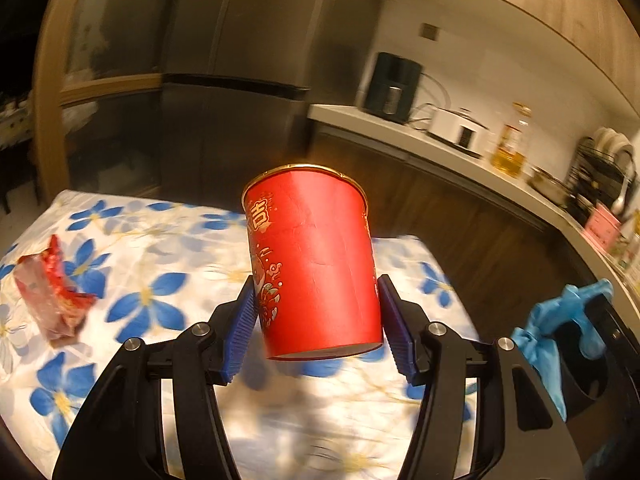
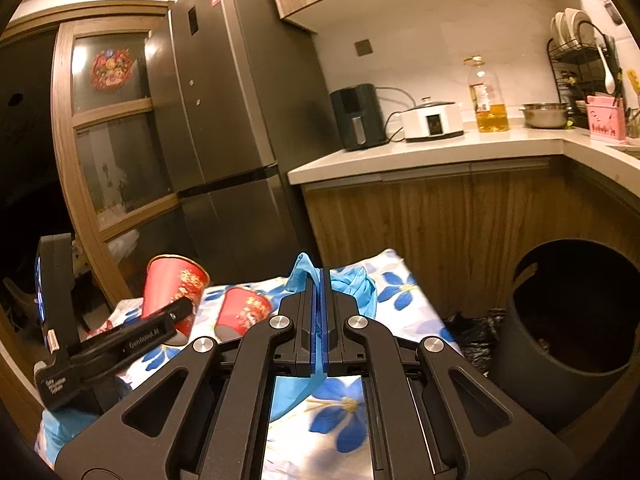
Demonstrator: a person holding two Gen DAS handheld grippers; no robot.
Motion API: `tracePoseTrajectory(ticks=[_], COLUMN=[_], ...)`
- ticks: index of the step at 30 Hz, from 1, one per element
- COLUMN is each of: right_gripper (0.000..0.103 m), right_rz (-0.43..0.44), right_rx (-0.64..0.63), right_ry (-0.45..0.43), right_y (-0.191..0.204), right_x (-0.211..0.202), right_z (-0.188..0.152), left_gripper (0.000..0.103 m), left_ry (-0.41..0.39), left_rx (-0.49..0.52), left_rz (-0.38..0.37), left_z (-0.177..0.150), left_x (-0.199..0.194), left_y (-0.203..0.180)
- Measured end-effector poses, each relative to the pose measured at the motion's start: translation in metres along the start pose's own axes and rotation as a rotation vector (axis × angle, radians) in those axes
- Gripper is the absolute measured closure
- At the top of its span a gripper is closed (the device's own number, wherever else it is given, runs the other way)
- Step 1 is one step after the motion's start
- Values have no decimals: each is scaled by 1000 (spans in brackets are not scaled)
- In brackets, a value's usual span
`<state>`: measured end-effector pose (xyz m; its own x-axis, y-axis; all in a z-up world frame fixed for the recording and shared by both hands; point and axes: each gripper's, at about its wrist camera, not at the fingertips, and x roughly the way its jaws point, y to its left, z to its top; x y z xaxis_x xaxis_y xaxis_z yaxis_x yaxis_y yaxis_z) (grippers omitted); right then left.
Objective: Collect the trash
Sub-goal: 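Carry the red cup and blue glove over the black bin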
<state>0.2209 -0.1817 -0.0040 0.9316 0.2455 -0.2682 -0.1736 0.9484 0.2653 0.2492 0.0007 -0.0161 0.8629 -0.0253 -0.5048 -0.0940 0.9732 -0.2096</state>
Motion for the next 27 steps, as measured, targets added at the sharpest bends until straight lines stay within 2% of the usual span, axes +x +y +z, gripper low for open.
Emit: tracePoseTrajectory(ticks=[12,19,27], right_gripper=[101,101,101], right_rz=[-137,-246,-325], right_rx=[45,74,119], right_ry=[-81,-116,-115], right_y=[-76,-130,-179], right_x=[-47,-66,-76], right_z=[25,36,37], left_gripper=[46,46,45], left_ry=[2,21,47], left_rx=[127,203,276], left_rz=[-191,-340,-432], left_z=[-16,-30,-46], left_x=[-10,-8,3], left_y=[-108,-182,-245])
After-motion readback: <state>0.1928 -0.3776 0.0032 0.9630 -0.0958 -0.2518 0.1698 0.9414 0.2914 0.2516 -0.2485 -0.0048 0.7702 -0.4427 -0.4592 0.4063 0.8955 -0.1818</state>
